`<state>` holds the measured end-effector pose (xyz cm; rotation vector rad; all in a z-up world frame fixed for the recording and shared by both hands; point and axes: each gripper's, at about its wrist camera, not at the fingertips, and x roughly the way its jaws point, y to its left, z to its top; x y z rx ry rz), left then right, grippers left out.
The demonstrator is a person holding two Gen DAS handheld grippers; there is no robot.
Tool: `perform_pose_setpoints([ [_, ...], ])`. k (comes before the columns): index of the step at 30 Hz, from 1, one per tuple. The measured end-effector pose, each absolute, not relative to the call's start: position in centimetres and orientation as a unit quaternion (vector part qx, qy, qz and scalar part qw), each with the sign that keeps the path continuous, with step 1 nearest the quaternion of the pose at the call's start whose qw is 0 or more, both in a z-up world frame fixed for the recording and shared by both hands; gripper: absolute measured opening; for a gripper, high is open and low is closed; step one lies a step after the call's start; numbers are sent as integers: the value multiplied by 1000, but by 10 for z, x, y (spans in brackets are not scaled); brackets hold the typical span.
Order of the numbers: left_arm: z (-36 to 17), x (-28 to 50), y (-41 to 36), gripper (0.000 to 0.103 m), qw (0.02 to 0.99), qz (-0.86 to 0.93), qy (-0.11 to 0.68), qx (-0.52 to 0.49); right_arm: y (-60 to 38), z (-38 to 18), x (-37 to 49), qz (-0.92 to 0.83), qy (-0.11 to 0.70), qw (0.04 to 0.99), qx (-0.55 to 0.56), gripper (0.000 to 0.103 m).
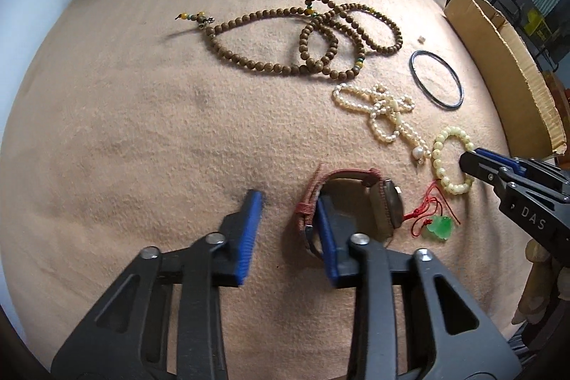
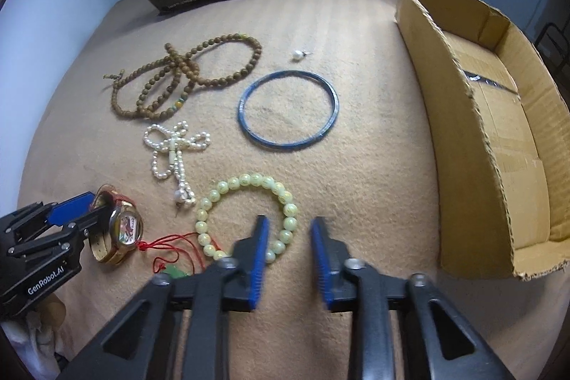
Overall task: Organize jewelry
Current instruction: 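Close left gripper on the watch strap while right gripper closes on the green bracelet, then lift and carry the watch with left gripper while right gripper carries the bracelet to the box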
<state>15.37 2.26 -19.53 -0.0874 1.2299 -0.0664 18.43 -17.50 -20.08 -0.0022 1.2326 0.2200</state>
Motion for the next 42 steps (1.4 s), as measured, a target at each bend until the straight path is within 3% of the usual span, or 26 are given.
perform_pose_setpoints([
  [1, -195, 154, 22, 15, 816, -32, 576, -41, -175, -200, 185, 107, 575, 811, 4, 5],
  [3, -194, 155, 21, 9, 816, -36, 575, -42, -177, -199, 184, 111, 573, 812, 12, 5],
  [20, -143, 145, 27, 9, 854, -39, 513, -83, -180, -140, 165, 137, 506, 851, 15, 5],
  [42, -77, 148, -69, 9, 893, -119, 429, -66, -258, -61, 151, 103, 424, 898, 52, 5],
])
